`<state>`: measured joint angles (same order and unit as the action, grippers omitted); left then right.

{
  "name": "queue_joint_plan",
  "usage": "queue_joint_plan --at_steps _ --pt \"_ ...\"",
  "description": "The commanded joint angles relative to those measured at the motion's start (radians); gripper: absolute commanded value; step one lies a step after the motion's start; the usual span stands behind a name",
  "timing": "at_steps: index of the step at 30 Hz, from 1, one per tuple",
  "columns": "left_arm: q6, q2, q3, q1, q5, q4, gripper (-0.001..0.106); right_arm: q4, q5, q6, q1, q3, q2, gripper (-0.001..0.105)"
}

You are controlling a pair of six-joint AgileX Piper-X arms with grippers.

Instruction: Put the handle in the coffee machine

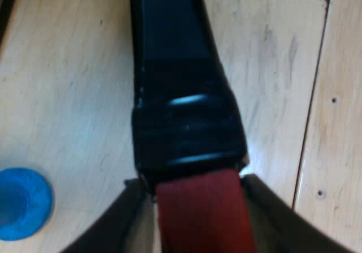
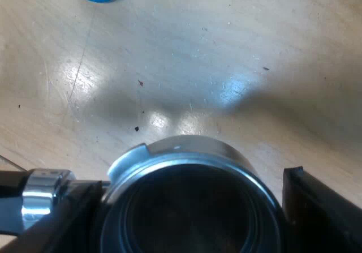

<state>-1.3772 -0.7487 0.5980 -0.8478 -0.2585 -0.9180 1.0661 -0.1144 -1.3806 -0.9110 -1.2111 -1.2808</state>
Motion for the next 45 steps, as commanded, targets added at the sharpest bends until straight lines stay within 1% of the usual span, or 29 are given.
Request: queue_joint_plan --at_steps 1,3,20,23,24,25,26,27,28,29,31,32,33,34,38,40,41,42,43,44,45 --pt "-0.001 0.002 0.011 -0.003 -0.008 0.015 0.052 -0.007 -0.019 -0.007 0.0 -0.011 0.014 0.0" --pt "-0.001 0.002 0.011 -0.003 -0.008 0.02 0.054 -0.007 -0.019 -0.007 0.0 -0.011 0.014 0.0" --pt "-0.001 0.002 0.011 -0.003 -0.008 0.048 0.053 -0.007 -0.019 -0.007 0.0 -0.011 0.014 0.0" --pt "-0.001 0.002 0.011 -0.003 -0.008 0.048 0.05 -0.007 -0.019 -0.007 0.0 -0.011 0.014 0.0" --pt "-0.001 0.002 0.011 -0.003 -0.008 0.048 0.045 -0.007 -0.019 -0.007 0.0 -0.011 0.014 0.0" --pt "-0.001 0.002 0.011 -0.003 -0.008 0.048 0.035 -0.007 -0.019 -0.007 0.0 -0.011 0.014 0.0" --pt "-0.001 0.002 0.011 -0.003 -0.008 0.048 0.031 -0.007 -0.019 -0.007 0.0 -0.011 0.014 0.0" --pt "-0.001 0.002 0.011 -0.003 -0.008 0.048 0.029 -0.007 -0.019 -0.005 0.0 -0.011 0.014 0.0" --pt "-0.004 0.002 0.011 -0.003 -0.008 0.048 0.018 -0.007 -0.019 -0.005 0.0 -0.011 0.014 0.0" --pt "-0.006 0.002 0.011 -0.003 -0.008 0.048 0.013 -0.007 -0.019 -0.005 0.0 -0.011 0.014 0.0" --pt "-0.007 0.002 0.011 -0.003 -0.008 0.048 0.011 -0.007 -0.019 -0.002 0.0 -0.011 0.014 0.0" --pt "-0.009 0.002 0.011 -0.003 -0.008 0.048 0.008 -0.007 -0.019 0.002 0.0 -0.011 0.014 0.0" --pt "-0.013 0.002 0.011 -0.003 -0.008 0.048 0.002 -0.007 -0.019 0.011 0.0 -0.011 0.014 0.0" --pt "-0.013 0.002 0.011 -0.003 -0.008 0.048 0.0 -0.007 -0.019 0.014 0.0 -0.011 0.014 0.0" --pt "-0.017 0.002 0.011 -0.003 -0.013 0.048 0.0 -0.007 -0.017 0.022 0.0 -0.011 0.014 0.0" --pt "-0.03 0.002 0.011 -0.003 -0.037 0.048 0.0 -0.007 -0.017 0.024 0.0 -0.011 0.014 0.01" --pt "-0.039 0.002 0.011 -0.003 -0.046 0.048 0.0 -0.007 -0.017 0.024 0.0 -0.011 0.014 0.019" --pt "-0.039 0.002 0.011 -0.003 -0.047 0.048 0.0 -0.007 -0.017 0.024 0.0 -0.011 0.014 0.035" --pt "-0.039 0.002 0.011 -0.003 -0.049 0.048 0.0 -0.007 -0.017 0.024 0.0 -0.011 0.014 0.038" --pt "-0.039 0.002 0.011 -0.003 -0.051 0.048 0.0 -0.007 -0.021 0.024 0.0 -0.011 0.014 0.059" --pt "-0.039 0.002 0.011 -0.003 -0.051 0.048 0.0 -0.007 -0.021 0.024 0.0 -0.011 0.014 0.064"
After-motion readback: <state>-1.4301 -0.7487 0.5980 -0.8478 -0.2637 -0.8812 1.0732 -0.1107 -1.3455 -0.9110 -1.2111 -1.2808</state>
